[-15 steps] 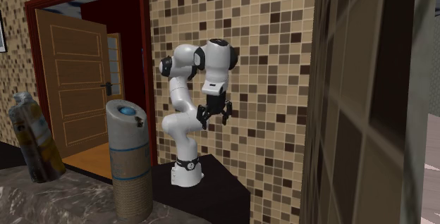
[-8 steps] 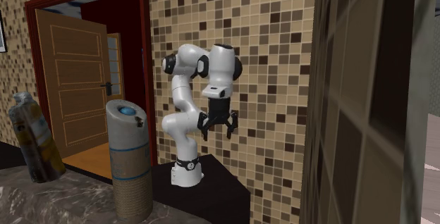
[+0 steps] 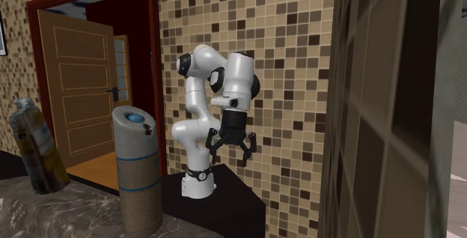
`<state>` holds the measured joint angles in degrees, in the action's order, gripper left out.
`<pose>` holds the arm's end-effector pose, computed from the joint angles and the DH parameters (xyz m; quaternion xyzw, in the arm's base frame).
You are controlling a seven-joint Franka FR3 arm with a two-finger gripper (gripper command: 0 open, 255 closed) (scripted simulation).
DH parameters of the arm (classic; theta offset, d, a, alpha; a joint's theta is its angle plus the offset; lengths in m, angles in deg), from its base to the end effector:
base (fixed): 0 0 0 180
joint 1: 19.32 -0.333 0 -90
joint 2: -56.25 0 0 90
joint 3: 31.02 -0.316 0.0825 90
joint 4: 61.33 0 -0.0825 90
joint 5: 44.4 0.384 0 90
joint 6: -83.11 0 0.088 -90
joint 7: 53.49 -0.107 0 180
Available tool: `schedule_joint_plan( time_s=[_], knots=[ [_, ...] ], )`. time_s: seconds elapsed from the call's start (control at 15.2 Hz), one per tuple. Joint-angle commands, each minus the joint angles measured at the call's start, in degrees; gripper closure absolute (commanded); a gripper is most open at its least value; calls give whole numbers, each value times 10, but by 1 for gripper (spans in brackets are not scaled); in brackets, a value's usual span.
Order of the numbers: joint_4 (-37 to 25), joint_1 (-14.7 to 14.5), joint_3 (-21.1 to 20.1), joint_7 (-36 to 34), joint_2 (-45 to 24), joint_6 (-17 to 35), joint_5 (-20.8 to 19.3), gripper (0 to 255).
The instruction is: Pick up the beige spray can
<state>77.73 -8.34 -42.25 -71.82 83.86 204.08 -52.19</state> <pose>0.4202 0.0009 0.4936 0.9824 -0.1331 0.0925 0.0928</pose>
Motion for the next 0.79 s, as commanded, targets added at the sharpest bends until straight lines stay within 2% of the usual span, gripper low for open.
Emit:
schedule_joint_plan(
  time_s=[0.0,0.4,0.73],
  knots=[
    [-8,20,-12,-40,-17,38,-29,0],
    [-53,93,-48,-170,-82,129,-142,0],
    [-106,155,-78,-297,-131,171,-258,0]
  ],
)
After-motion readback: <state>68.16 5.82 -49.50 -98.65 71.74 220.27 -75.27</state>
